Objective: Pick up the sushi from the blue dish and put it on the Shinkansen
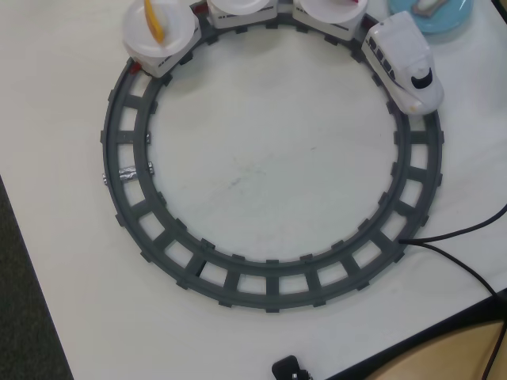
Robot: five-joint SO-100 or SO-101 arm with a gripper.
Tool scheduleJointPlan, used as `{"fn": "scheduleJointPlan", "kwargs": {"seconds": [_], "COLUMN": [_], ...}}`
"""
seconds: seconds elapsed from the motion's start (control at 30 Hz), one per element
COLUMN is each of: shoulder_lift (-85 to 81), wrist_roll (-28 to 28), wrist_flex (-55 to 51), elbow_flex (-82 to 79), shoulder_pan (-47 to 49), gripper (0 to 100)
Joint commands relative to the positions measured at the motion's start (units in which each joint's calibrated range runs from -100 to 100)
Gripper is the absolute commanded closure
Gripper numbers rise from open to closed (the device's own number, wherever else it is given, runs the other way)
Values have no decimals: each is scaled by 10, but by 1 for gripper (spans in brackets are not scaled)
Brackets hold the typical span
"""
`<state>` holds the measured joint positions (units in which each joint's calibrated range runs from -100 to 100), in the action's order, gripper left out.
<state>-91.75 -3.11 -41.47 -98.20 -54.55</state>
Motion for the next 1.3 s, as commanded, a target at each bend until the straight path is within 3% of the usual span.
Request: {"fn": "scheduleJointPlan", "kwargs": {"seconds": [0.0,0.53,0.97,1.27], "shoulder_lift": [-37,-8,551,879], "wrist_roll": [-3,-4,3,3], "wrist_flex": [-50,-56,-57,-97], "elbow_flex": [-14,27,471,771], "shoulder_pan": [-1,1,48,134], "gripper": [71,71,71,71]}}
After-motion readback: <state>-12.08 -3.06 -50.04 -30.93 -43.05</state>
